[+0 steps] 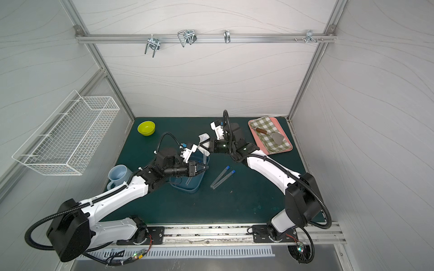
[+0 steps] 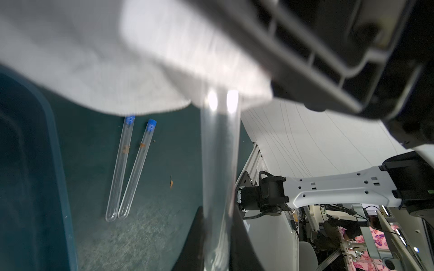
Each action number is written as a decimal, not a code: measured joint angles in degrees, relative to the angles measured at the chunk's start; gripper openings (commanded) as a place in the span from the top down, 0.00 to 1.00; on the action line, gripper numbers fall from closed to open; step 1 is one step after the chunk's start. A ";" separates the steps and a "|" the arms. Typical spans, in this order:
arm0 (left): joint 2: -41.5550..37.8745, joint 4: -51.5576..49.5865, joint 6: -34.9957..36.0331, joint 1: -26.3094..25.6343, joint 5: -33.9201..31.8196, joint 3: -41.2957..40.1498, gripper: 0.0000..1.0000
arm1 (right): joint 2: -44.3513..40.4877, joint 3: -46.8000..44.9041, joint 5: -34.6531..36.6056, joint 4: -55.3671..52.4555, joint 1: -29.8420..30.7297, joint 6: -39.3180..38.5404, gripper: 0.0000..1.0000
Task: Wipe the exteriors of test tubes
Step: Wipe the dirt from the test tube.
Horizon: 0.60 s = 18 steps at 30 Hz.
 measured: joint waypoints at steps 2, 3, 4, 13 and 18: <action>0.00 -0.31 -0.07 0.02 0.02 -0.04 0.94 | -1.29 -2.62 0.11 -0.13 1.57 0.15 0.78; 0.00 -0.24 -0.07 0.02 0.02 -0.04 0.94 | -2.12 -4.09 0.28 -0.35 2.38 0.24 0.78; 0.00 -0.13 -0.07 0.04 0.02 -0.04 0.94 | -2.86 -5.27 0.44 -0.48 3.13 0.33 0.78; 0.02 0.81 -0.24 0.24 0.24 -0.11 0.90 | -5.44 -7.23 1.57 -0.90 3.89 1.09 0.83; 0.02 1.20 -0.28 0.24 0.22 -0.11 0.84 | -5.44 -6.84 1.57 -1.20 3.82 1.22 0.84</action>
